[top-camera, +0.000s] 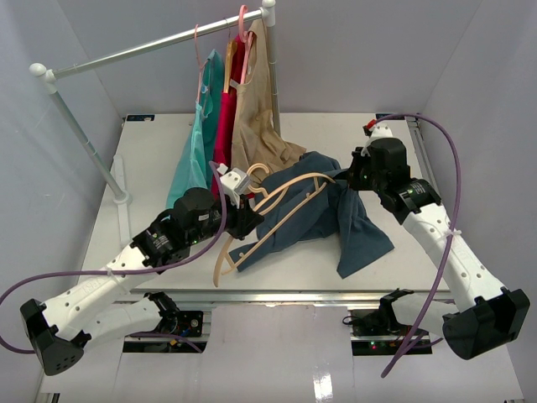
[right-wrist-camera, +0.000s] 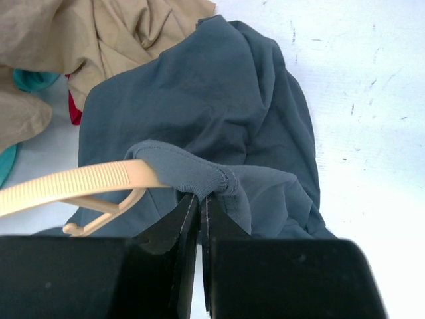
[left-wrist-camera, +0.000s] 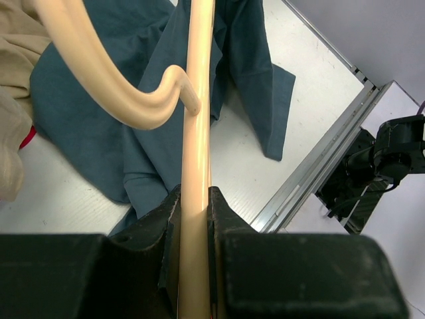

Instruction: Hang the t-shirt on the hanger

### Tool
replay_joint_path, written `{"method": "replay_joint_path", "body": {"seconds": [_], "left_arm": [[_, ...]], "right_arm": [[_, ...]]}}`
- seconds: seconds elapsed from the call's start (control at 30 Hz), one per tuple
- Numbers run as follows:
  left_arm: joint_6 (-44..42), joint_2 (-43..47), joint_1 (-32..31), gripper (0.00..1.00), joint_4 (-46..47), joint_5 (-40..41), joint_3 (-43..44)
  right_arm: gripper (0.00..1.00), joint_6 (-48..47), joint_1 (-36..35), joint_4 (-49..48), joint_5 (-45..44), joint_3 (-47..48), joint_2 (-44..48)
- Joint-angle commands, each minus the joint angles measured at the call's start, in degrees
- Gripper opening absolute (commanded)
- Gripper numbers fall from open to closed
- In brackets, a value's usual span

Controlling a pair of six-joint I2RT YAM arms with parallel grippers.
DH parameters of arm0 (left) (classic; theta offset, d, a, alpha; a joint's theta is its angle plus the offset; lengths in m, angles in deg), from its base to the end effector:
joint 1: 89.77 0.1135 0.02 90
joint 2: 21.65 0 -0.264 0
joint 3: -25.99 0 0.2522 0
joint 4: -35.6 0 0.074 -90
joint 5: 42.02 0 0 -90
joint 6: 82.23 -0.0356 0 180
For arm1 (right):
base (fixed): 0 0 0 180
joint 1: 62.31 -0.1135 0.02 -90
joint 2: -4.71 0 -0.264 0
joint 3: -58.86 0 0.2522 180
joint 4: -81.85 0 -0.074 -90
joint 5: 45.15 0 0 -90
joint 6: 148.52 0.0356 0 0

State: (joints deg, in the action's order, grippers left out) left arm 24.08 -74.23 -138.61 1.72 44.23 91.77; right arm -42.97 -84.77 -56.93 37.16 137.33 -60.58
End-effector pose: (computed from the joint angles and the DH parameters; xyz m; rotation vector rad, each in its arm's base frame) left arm 0.1349 -0.1578 0.3421 0.6095 1.9259 -0.8075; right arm 0.2344 0.0917 0.3595 -0.0413 2.0661 0.2725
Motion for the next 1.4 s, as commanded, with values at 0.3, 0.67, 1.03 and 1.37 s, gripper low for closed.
{"method": "replay_joint_path", "body": {"seconds": [0.3,0.67,1.03,1.37], "left_arm": [[-0.50,2.43,-0.07,0.00,4.87,0.41,-0.39],[-2.65,0.10,-0.11,0.00,9.45,-6.10,-3.27],[-5.92,0.54,-0.06,0.00,14.72,-8.99,-4.40],[-9.04,-1.89,-0.39,0.00,23.61,-8.08,-6.55]], "right_arm": [[0.08,-4.30,0.40,3.11,0.75,1.61,-0.71],[0.08,-4.14,0.40,3.27,3.90,5.70,-2.25],[0.08,-6.90,-0.67,5.03,14.50,8.36,-1.59],[0.08,-7.67,-6.09,5.89,20.07,11.38,-0.13]]}}
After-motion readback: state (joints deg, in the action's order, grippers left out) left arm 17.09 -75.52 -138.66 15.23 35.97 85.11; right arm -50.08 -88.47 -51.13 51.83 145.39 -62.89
